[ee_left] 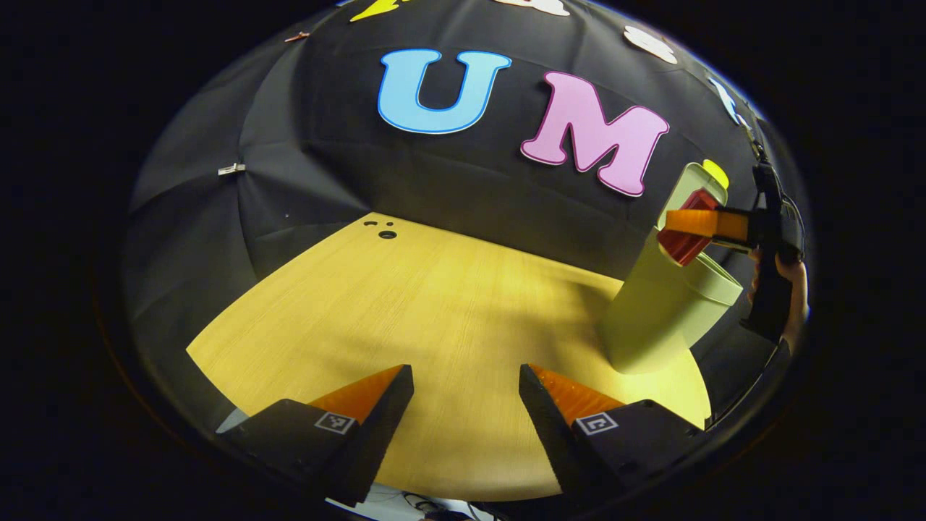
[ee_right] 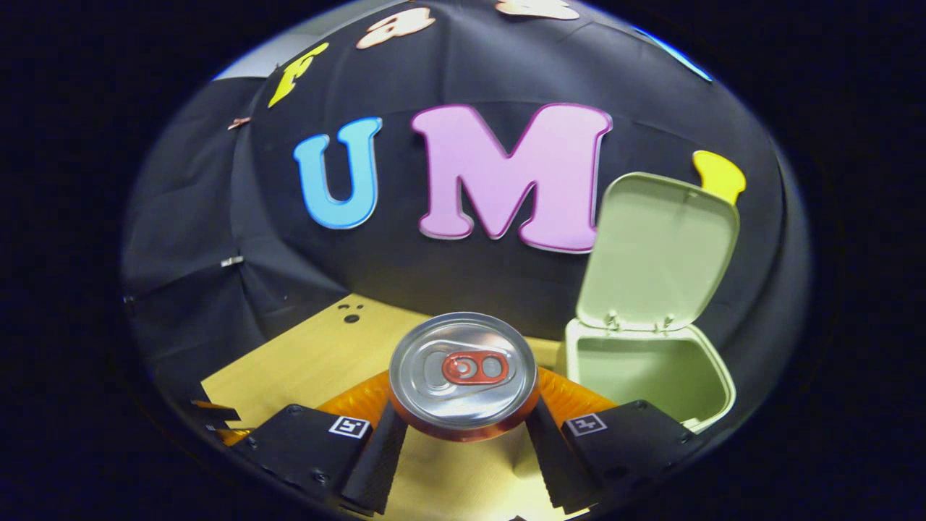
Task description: Press the lid of the desktop garbage bin to open it, pick up the crumpled paper on the desktop and throw it into the bin, then pick up the pop can on the desktop and drop it into the bin, and finally close the garbage bin lid.
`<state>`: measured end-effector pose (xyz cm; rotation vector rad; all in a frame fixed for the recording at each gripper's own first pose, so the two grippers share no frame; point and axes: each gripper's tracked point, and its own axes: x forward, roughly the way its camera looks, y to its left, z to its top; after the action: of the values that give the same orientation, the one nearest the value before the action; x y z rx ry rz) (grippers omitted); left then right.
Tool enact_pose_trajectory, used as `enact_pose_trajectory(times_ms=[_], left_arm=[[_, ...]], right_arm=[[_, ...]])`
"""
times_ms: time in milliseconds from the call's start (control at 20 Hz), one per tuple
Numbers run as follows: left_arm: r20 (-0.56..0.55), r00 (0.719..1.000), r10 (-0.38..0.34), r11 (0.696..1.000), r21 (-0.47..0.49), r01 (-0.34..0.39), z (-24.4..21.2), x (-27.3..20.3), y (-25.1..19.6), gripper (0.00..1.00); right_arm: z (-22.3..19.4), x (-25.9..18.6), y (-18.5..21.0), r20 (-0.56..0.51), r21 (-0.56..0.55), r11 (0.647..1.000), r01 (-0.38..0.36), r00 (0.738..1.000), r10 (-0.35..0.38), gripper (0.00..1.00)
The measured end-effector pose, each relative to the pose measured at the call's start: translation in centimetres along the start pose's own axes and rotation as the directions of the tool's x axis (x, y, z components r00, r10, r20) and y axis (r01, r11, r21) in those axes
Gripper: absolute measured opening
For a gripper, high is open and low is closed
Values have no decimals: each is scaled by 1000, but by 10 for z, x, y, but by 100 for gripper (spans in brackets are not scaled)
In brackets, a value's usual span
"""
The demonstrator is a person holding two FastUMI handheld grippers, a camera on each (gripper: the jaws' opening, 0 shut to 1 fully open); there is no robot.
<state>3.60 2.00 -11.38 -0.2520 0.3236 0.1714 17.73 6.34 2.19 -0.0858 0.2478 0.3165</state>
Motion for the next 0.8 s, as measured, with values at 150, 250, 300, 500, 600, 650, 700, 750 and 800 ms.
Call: enact_pose_trajectory(times_ms=[150, 250, 300, 500, 600, 650, 700, 750, 800], left_arm=[[5, 1000, -18, 1000, 17, 17, 3, 4, -9, 94], [-10, 1000, -24, 999, 35, 25, -2, 10, -11, 94], [-18, 1000, -25, 999, 41, 25, -3, 13, -12, 96], [-29, 999, -28, 998, 47, 29, -5, 23, -16, 94], [-36, 999, -28, 998, 49, 30, -6, 29, -18, 94], [-39, 999, -28, 998, 52, 30, -6, 32, -18, 95], [-41, 999, -28, 998, 54, 30, -4, 36, -19, 95], [-42, 999, -29, 998, 56, 32, -3, 37, -22, 95], [-45, 998, -32, 998, 58, 34, -4, 40, -22, 95]], right_arm=[[28, -11, -40, 60, 43, 997, 58, 996, -61, 82], [41, -18, -66, 84, 75, 993, 91, 992, -97, 82], [43, -19, -81, 86, 83, 990, 113, 989, -121, 82], [52, -21, -138, 98, 81, 972, 220, 969, -228, 82], [48, -20, -159, 93, 84, 962, 259, 959, -266, 82], [46, -22, -169, 88, 83, 957, 278, 955, -285, 82], [43, -24, -180, 83, 82, 953, 293, 950, -300, 82], [40, -25, -186, 79, 78, 949, 306, 947, -312, 82], [37, -26, -194, 73, 76, 945, 319, 943, -324, 82]])
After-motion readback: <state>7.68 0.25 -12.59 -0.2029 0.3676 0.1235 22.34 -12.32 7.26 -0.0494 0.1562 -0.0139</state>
